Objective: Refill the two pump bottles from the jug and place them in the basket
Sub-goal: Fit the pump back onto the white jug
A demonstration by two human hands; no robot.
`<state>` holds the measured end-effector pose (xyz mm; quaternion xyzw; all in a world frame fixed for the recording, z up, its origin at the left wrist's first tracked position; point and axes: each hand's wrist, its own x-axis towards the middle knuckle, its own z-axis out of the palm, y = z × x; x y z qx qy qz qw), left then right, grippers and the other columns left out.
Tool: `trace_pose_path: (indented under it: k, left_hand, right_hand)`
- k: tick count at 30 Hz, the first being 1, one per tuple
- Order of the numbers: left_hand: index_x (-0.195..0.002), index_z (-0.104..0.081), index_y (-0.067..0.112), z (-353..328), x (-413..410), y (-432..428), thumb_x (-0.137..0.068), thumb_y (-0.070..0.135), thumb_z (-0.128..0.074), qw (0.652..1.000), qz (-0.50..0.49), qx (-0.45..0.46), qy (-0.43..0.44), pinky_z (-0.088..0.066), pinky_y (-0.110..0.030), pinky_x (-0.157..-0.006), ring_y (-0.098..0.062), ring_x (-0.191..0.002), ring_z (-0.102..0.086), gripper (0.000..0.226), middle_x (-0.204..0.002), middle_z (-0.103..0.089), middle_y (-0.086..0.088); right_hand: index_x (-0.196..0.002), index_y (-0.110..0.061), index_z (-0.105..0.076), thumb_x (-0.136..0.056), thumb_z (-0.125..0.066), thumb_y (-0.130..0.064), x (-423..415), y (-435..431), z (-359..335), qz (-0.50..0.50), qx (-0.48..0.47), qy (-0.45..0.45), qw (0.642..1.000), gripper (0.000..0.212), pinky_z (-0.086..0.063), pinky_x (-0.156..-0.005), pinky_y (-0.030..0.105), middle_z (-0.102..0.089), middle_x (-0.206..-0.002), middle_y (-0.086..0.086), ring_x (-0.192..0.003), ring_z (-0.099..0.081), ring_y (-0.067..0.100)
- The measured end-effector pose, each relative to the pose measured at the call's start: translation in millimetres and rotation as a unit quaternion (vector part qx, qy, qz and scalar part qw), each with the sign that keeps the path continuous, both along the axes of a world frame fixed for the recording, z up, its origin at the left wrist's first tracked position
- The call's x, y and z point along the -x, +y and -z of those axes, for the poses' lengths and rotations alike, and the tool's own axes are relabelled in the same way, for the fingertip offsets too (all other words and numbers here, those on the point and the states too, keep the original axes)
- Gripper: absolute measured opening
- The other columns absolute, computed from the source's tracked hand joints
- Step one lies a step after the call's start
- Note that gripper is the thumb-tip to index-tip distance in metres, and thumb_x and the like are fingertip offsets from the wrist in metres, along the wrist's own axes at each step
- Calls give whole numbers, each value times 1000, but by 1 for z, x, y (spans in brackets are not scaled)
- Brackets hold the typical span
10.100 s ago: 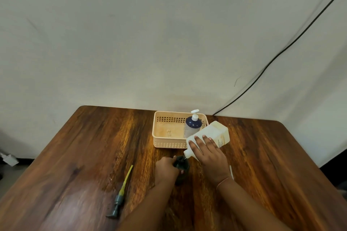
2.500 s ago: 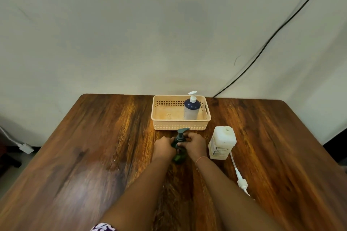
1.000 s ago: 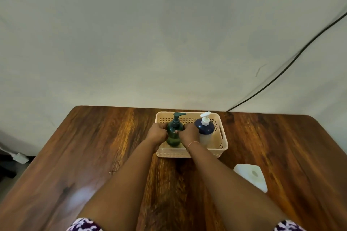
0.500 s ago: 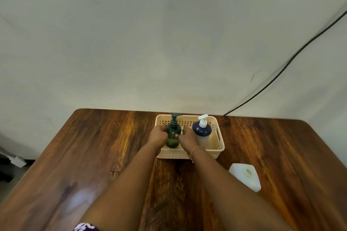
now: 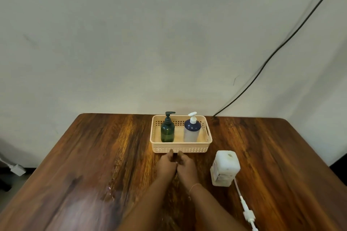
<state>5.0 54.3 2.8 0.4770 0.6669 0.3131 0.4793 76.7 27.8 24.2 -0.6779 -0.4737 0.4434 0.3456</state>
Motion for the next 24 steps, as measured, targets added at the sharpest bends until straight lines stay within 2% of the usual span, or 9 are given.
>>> trace_pose_path:
  k: [4, 7, 8, 10, 12, 15, 18, 22, 24]
  left_hand:
    - [-139, -44, 7, 5, -13, -30, -88, 0, -50, 999, 36, -3, 15, -41, -27, -107, -21, -129, -49, 52, -140, -50, -5]
    - [-141, -39, 10, -1, -28, -41, -93, 5, -48, 998, 66, -9, 14, -43, -15, -96, -17, -128, -49, 50, -141, -49, -6]
    - [-143, -37, 11, -7, -35, -44, -94, 4, -46, 997, 80, -16, 13, -45, -17, -96, -17, -130, -47, 50, -142, -48, -7]
    - [-146, -29, 15, -15, -51, -47, -94, 2, -44, 993, 115, -31, 18, -38, -28, -109, -20, -140, -34, 56, -149, -38, -7]
    - [-148, -24, 17, -21, -66, -49, -92, -2, -44, 989, 147, -30, -3, -32, -30, -113, -20, -143, -27, 62, -154, -31, -4]
    - [-150, -21, 17, -29, -89, -52, -93, 1, -48, 981, 181, -3, -63, -39, -34, -109, -21, -138, -37, 65, -150, -36, 0]
    - [-144, -33, 24, -27, -104, -49, -97, 9, -44, 973, 199, 19, -114, -49, -28, -97, -9, -118, -52, 50, -137, -50, 6]
    - [-144, -32, 29, -8, -113, -41, -90, 6, -50, 969, 219, 23, -113, -48, -41, -102, -21, -122, -52, 62, -139, -50, 0]
    - [-142, -35, 29, -3, -115, -39, -91, 9, -49, 970, 214, 28, -114, -50, -43, -100, -22, -120, -54, 56, -137, -52, -1]
  right_hand:
    - [-138, -16, -39, -91, -47, -7, -20, -27, 14, -12, -10, -20, 1000, 48, -35, -110, 35, -45, -142, 3, -132, -41, 19]
    - [-137, -18, -41, -89, -53, -8, -43, -38, 7, 40, -92, -41, 994, 50, -37, -109, 39, -47, -141, 4, -132, -42, 20]
    - [-135, -16, -43, -88, -54, -6, -52, -40, 2, 75, -133, -60, 987, 50, -38, -108, 39, -50, -139, 5, -131, -43, 21]
    - [-133, -12, -47, -87, -56, -5, -73, -44, -9, 141, -208, -117, 961, 47, -40, -104, 38, -53, -135, 8, -128, -46, 24]
    - [-133, -8, -47, -88, -54, -5, -93, -43, -17, 180, -236, -164, 941, 46, -41, -102, 39, -49, -138, 10, -129, -45, 27]
    - [-135, -7, -44, -91, -50, -8, -122, -38, -13, 212, -180, -203, 939, 44, -39, -105, 42, -45, -142, 11, -130, -42, 30]
    - [-133, -6, -45, -93, -47, -18, -139, -37, 0, 196, -105, -220, 950, 42, -42, -103, 44, -50, -137, 15, -124, -48, 32]
    - [-142, -12, -33, -94, -46, -29, -145, -41, 7, 127, -61, -189, 972, 52, -48, -94, 38, -55, -131, 15, -114, -55, 30]
    - [-143, -13, -30, -94, -46, -27, -145, -43, 7, 119, -62, -187, 973, 53, -48, -93, 38, -54, -131, 15, -113, -55, 30]
